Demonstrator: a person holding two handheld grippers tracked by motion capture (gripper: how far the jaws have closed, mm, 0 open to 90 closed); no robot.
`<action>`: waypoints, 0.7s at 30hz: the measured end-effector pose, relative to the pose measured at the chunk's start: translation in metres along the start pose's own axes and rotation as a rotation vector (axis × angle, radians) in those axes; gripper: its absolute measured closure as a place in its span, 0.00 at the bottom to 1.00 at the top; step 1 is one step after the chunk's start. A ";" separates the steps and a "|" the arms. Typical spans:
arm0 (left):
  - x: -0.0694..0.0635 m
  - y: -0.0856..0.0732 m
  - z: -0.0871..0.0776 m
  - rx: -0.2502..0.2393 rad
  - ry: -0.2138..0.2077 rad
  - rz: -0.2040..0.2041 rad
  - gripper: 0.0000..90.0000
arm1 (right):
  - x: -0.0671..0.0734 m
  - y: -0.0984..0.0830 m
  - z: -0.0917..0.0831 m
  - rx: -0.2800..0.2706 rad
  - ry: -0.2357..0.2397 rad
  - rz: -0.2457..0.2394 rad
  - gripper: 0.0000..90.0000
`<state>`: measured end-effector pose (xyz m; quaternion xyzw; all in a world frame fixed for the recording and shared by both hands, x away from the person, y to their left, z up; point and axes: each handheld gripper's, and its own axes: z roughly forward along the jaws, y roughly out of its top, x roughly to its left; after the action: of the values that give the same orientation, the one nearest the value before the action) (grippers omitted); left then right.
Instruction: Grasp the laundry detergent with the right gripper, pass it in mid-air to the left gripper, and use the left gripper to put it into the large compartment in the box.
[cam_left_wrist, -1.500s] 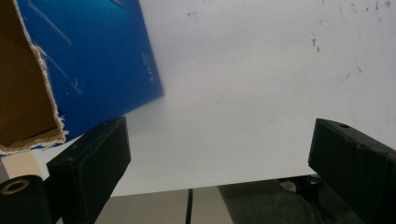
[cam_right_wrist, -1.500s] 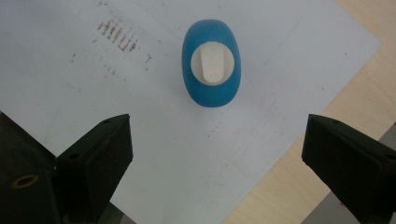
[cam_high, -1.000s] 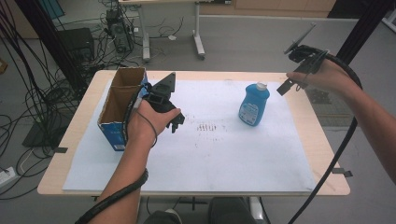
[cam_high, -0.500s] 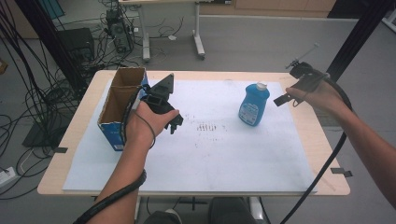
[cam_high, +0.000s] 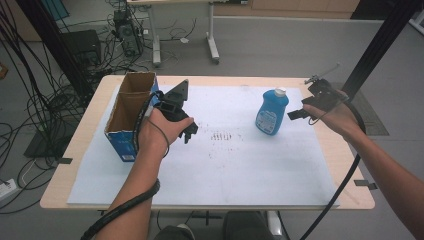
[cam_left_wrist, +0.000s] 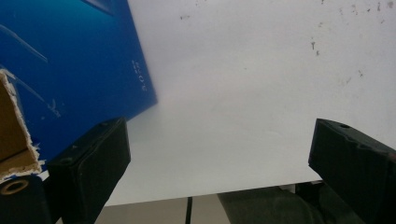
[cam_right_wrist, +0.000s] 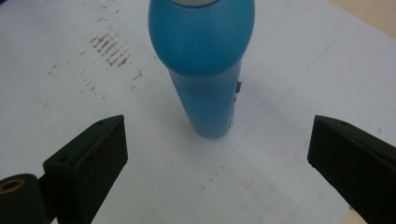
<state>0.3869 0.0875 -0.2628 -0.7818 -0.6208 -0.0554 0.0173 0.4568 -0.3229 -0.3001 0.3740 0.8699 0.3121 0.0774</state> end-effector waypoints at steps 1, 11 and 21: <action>0.000 0.001 0.000 0.004 0.000 0.007 0.07 | 0.001 -0.001 0.002 -0.007 0.001 -0.007 0.05; -0.003 0.003 0.000 0.008 0.003 0.007 0.07 | 0.005 -0.008 0.022 -0.057 -0.003 -0.037 0.05; -0.004 0.004 0.002 0.013 0.007 0.014 0.07 | 0.007 -0.014 0.040 -0.081 -0.025 -0.045 0.04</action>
<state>0.3904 0.0825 -0.2652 -0.7859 -0.6155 -0.0540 0.0251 0.4579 -0.3058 -0.3391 0.3548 0.8637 0.3405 0.1103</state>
